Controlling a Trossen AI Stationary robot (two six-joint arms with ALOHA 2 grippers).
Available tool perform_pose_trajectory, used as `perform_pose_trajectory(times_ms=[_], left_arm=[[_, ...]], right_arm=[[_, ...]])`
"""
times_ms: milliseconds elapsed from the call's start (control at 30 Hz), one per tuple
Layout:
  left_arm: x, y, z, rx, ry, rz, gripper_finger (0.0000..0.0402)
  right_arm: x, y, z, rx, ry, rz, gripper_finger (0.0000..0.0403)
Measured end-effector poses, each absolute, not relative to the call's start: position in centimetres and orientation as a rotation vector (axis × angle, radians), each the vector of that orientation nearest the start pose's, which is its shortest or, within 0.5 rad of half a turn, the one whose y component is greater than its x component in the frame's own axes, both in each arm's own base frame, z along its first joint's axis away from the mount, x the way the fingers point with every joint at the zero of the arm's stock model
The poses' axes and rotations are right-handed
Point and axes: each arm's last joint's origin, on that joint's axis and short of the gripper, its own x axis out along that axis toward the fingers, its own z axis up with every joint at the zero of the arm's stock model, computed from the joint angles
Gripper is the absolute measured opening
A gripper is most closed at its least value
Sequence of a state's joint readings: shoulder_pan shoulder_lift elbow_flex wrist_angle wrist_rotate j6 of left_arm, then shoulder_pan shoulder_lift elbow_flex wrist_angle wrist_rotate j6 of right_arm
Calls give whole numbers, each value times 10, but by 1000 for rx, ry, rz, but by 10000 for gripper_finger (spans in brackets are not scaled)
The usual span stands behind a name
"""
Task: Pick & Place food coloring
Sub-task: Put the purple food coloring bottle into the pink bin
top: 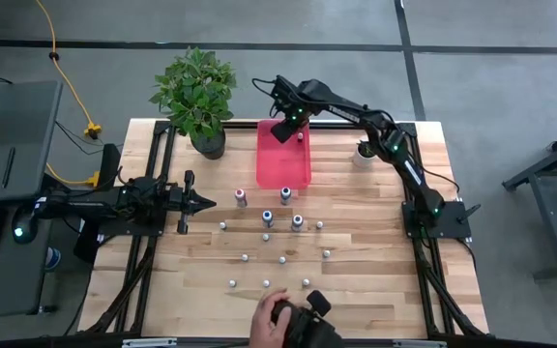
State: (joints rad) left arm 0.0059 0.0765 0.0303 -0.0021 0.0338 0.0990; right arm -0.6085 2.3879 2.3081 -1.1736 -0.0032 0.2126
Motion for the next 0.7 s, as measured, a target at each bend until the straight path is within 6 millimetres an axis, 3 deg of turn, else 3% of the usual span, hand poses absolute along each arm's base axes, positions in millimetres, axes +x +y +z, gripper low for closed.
perform_pose_trajectory(times_ms=[267,700], left_arm=[[101,0,168,98,46,-30,0],[101,0,168,98,46,-30,0]], right_arm=[[398,-290,230,571,1162,-660,58],[405,-296,198,635,1200,-599,58]])
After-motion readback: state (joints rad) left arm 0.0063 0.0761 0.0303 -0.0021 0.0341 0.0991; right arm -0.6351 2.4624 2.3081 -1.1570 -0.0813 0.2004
